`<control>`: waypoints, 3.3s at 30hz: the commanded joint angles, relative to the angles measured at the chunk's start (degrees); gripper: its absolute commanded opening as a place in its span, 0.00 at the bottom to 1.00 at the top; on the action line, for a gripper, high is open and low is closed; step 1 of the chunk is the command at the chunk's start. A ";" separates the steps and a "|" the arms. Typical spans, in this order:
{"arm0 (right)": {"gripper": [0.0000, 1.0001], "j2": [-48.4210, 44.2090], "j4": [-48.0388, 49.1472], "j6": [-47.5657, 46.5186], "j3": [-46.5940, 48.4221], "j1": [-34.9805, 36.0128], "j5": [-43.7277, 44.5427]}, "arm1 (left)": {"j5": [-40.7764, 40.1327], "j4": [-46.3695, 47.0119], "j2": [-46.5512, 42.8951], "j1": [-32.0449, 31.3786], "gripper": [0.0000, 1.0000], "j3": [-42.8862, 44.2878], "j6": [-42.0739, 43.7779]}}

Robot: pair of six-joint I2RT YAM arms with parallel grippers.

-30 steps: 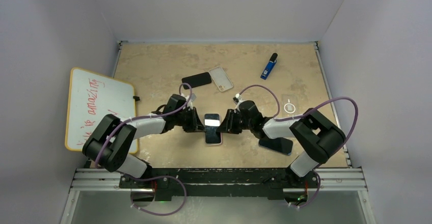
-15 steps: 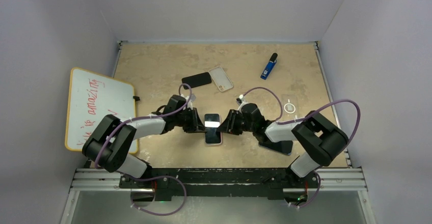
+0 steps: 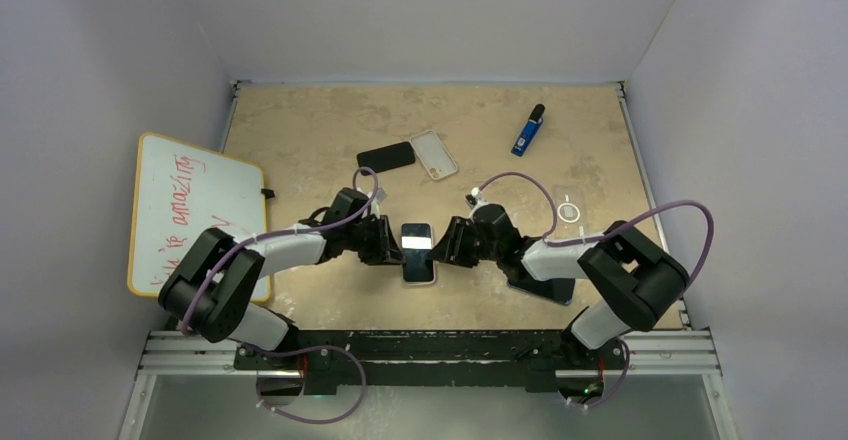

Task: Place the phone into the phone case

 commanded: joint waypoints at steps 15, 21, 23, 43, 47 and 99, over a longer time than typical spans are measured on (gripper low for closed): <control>0.59 6.69 12.08 7.47 3.59 2.10 -7.63 | -0.57 -0.87 0.87 -0.26 0.02 -0.73 1.84; 0.57 8.32 25.34 12.40 0.72 1.59 -9.11 | -0.52 -0.65 0.71 -0.18 0.01 -1.23 1.98; 0.53 8.47 25.68 12.22 0.39 1.55 -8.79 | -0.45 -0.63 0.61 -0.22 0.01 -1.44 1.99; 0.00 0.44 21.65 5.49 -0.42 -4.34 -12.79 | 3.21 -4.83 -18.32 6.13 0.61 0.37 3.80; 0.00 -6.75 17.28 3.30 0.90 -4.86 -14.48 | 5.07 -7.24 -26.39 8.08 0.77 3.16 5.65; 0.00 -12.95 48.72 20.61 -1.80 -4.85 -21.34 | 21.25 19.58 -32.59 8.18 0.07 -2.05 -10.97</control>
